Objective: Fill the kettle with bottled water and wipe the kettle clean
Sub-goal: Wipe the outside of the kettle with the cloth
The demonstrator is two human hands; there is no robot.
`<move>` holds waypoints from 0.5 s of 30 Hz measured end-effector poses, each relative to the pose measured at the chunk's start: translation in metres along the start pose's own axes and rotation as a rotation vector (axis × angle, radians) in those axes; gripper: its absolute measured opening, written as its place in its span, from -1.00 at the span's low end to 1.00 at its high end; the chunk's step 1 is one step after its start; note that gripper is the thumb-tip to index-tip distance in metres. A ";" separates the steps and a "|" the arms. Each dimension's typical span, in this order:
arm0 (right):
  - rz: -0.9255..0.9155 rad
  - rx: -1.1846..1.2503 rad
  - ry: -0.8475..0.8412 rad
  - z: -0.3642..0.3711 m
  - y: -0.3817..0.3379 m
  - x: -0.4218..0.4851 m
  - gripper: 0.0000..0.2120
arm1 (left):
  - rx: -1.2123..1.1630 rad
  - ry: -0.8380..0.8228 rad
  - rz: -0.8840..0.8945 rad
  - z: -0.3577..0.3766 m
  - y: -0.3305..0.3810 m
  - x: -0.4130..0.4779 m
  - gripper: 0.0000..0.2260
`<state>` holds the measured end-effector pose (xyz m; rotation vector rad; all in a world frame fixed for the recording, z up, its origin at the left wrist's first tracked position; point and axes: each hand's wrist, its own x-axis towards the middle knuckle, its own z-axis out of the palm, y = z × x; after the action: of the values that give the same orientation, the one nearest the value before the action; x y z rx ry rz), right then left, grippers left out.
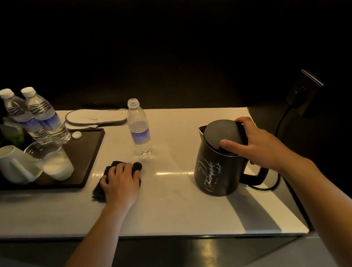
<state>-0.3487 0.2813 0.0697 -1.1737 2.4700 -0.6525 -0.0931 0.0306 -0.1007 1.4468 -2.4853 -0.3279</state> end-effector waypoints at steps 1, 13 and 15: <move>-0.004 0.004 0.007 0.001 0.000 0.000 -0.06 | -0.067 0.014 -0.030 -0.001 0.002 -0.001 -0.79; -0.010 0.042 0.070 0.004 -0.001 -0.004 -0.08 | -2.066 -0.291 -0.476 -0.064 0.139 -0.087 -0.61; -0.004 0.034 0.076 0.004 -0.002 -0.005 -0.08 | -2.017 -0.337 -0.345 -0.062 0.174 -0.104 -0.58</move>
<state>-0.3429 0.2830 0.0679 -1.1618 2.5093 -0.7511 -0.1658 0.2017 0.0022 0.6643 -0.7421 -2.2293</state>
